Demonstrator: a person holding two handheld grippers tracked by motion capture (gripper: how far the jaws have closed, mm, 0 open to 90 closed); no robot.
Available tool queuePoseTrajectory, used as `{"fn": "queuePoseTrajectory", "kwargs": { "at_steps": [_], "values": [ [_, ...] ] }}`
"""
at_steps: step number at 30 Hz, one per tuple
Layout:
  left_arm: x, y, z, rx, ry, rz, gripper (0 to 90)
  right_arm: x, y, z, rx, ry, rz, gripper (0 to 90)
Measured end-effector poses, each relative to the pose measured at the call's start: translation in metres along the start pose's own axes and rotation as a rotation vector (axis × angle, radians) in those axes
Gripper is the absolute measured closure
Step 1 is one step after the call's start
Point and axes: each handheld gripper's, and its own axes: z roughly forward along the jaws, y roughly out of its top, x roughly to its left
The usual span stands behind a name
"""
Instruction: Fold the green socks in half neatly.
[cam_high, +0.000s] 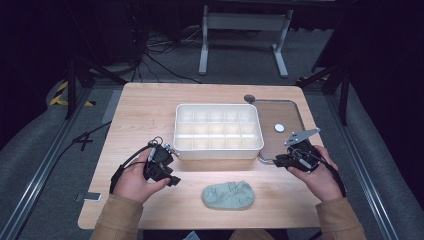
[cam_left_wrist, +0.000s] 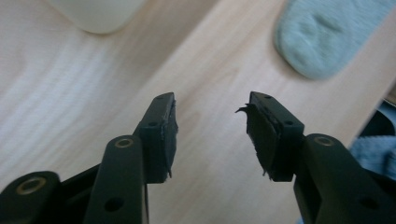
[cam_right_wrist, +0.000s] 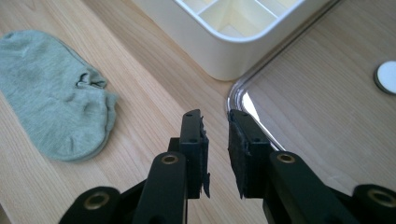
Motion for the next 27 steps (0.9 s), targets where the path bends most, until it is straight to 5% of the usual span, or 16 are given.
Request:
{"fn": "queuePoseTrajectory", "kwargs": {
  "at_steps": [6, 10, 13, 18, 23, 27],
  "values": [
    [-0.002, 0.003, -0.006, -0.024, 0.003, -0.009, 56.7, 0.011, 0.004, 0.002, -0.010, 0.006, -0.023, 76.1],
    [-0.004, 0.005, -0.009, -0.051, 0.054, -0.009, 58.6, 0.013, 0.004, 0.000, -0.013, 0.016, -0.018, 76.3],
    [-0.007, 0.008, -0.010, -0.044, 0.042, -0.010, 56.0, 0.019, 0.005, 0.002, -0.014, 0.026, -0.025, 78.6],
    [-0.016, 0.015, -0.012, -0.048, 0.046, 0.023, 55.6, 0.026, 0.006, 0.005, -0.020, 0.039, -0.046, 80.4],
    [-0.025, 0.014, -0.012, -0.068, 0.070, 0.042, 56.0, 0.029, 0.005, 0.005, -0.066, 0.102, -0.025, 84.2],
    [-0.032, 0.015, -0.010, -0.073, 0.043, 0.089, 57.1, 0.038, 0.012, 0.006, -0.055, 0.138, -0.050, 87.8]
  ]
}}
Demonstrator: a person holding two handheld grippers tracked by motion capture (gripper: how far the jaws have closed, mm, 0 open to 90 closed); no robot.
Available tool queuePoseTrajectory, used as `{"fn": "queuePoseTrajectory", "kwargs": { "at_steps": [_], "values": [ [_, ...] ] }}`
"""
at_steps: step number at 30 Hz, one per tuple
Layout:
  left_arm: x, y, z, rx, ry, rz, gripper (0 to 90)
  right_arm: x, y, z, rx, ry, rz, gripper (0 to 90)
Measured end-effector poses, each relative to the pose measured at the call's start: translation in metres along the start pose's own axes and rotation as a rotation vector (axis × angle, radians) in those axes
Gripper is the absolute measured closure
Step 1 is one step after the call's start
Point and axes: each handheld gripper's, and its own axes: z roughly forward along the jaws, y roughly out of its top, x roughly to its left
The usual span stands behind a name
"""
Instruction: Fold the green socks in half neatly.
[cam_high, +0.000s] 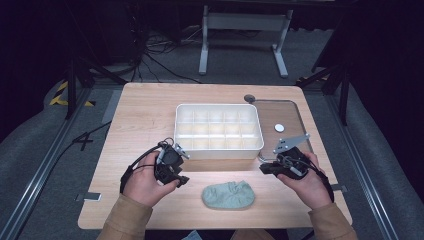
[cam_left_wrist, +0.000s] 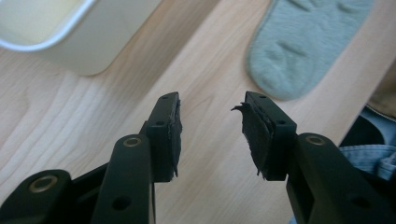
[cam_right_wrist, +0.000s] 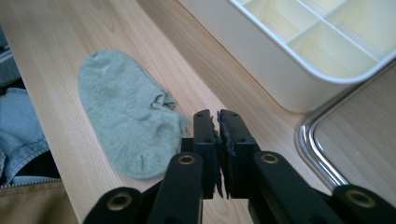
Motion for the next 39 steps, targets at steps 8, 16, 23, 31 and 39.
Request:
{"fn": "queuePoseTrajectory", "kwargs": {
  "at_steps": [8, 16, 23, 31, 39],
  "values": [
    [0.000, 0.001, -0.002, -0.022, -0.035, -0.010, 56.5, 0.024, 0.011, 0.008, -0.007, 0.022, -0.101, 89.3],
    [-0.003, 0.003, 0.001, -0.005, -0.034, -0.007, 56.1, 0.043, 0.016, 0.016, -0.025, 0.030, -0.112, 84.7],
    [-0.008, 0.006, 0.007, 0.002, -0.044, 0.009, 56.2, 0.055, 0.018, 0.036, 0.032, 0.095, -0.142, 89.5],
    [-0.016, 0.008, 0.017, 0.014, -0.060, 0.026, 56.4, 0.069, 0.017, 0.070, 0.100, 0.092, -0.140, 89.7],
    [-0.021, 0.006, 0.034, 0.022, -0.080, 0.020, 56.4, 0.076, 0.014, 0.089, 0.137, 0.077, -0.134, 89.8]
  ]
}}
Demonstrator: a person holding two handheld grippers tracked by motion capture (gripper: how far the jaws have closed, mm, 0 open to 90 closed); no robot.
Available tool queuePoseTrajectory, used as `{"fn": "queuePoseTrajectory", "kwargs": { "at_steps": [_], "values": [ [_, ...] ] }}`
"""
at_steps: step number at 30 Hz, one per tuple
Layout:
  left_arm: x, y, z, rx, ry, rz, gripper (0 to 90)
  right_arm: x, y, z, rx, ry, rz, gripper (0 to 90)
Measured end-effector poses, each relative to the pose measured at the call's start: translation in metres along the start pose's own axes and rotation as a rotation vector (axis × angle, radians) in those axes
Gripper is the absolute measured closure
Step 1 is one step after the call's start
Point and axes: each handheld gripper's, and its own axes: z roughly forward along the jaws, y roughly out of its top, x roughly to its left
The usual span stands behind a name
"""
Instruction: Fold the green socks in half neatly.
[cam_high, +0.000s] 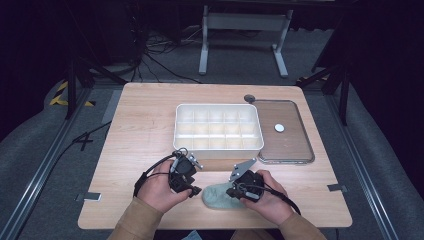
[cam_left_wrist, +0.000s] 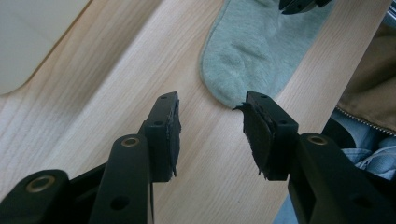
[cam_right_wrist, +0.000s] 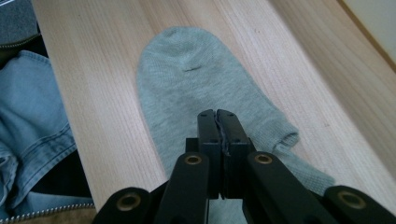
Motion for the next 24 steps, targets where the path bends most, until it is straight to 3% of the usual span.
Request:
{"fn": "queuePoseTrajectory", "kwargs": {
  "at_steps": [5, 8, 15, 18, 20, 24],
  "values": [
    [-0.003, -0.001, 0.009, -0.001, -0.019, 0.030, 53.9, 0.000, -0.003, 0.015, 0.051, -0.004, 0.011, 89.8],
    [-0.006, -0.001, 0.017, 0.012, -0.045, 0.058, 53.3, -0.001, -0.003, 0.016, 0.054, -0.005, 0.026, 89.9],
    [-0.007, -0.001, 0.025, 0.013, -0.061, 0.044, 53.8, 0.000, -0.004, 0.017, 0.049, -0.002, 0.024, 89.8],
    [-0.008, 0.000, 0.033, 0.029, -0.067, 0.046, 54.8, 0.000, -0.004, 0.017, 0.049, -0.004, 0.023, 89.8],
    [-0.013, 0.001, 0.044, 0.066, -0.049, 0.069, 55.3, 0.000, -0.004, 0.017, 0.049, -0.008, 0.022, 89.8],
    [-0.015, 0.001, 0.050, 0.091, -0.052, 0.084, 54.1, 0.001, -0.004, 0.017, 0.051, -0.013, 0.020, 89.8]
  ]
}}
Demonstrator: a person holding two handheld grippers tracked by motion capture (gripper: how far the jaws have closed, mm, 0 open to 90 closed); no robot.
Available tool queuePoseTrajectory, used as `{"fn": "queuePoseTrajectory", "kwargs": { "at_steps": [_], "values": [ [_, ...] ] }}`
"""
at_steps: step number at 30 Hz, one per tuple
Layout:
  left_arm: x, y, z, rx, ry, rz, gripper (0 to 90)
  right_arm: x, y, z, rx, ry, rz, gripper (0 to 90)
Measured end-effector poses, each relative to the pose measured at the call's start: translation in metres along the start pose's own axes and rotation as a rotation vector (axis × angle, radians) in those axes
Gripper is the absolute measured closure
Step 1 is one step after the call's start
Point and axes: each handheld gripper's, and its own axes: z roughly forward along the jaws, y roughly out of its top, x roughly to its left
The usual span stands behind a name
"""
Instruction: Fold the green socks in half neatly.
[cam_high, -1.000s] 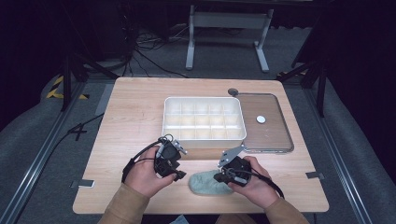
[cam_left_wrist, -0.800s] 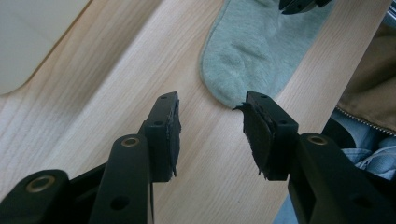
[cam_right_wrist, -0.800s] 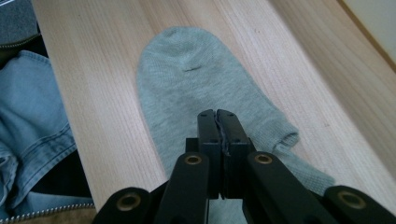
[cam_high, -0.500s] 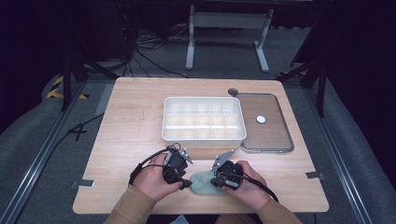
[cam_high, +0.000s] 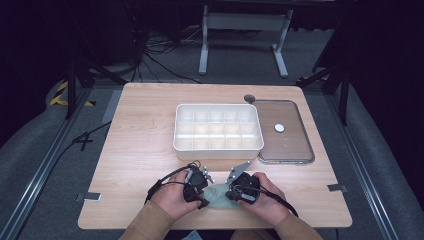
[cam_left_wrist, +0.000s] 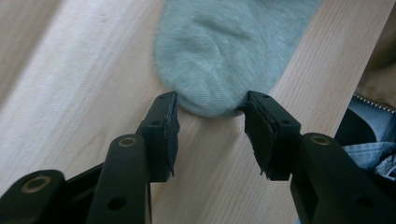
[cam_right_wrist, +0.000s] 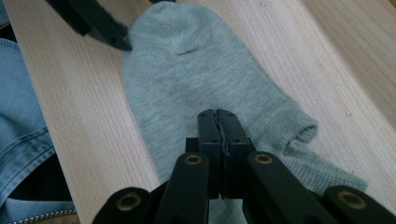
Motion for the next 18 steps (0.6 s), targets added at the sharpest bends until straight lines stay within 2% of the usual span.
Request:
{"fn": "queuePoseTrajectory", "kwargs": {
  "at_steps": [3, 10, 18],
  "values": [
    [0.0010, 0.0003, 0.0007, 0.009, -0.012, -0.006, 52.7, 0.0007, 0.0000, 0.0001, -0.002, -0.002, -0.001, 89.8],
    [-0.0033, 0.0035, 0.0045, -0.018, -0.011, 0.011, 49.4, 0.0021, 0.0004, 0.0004, -0.001, -0.006, -0.004, 89.8],
    [-0.0043, 0.0051, 0.0049, -0.019, -0.039, -0.018, 75.1, 0.0019, -0.0001, 0.0007, -0.006, -0.008, 0.000, 89.8]
  ]
}}
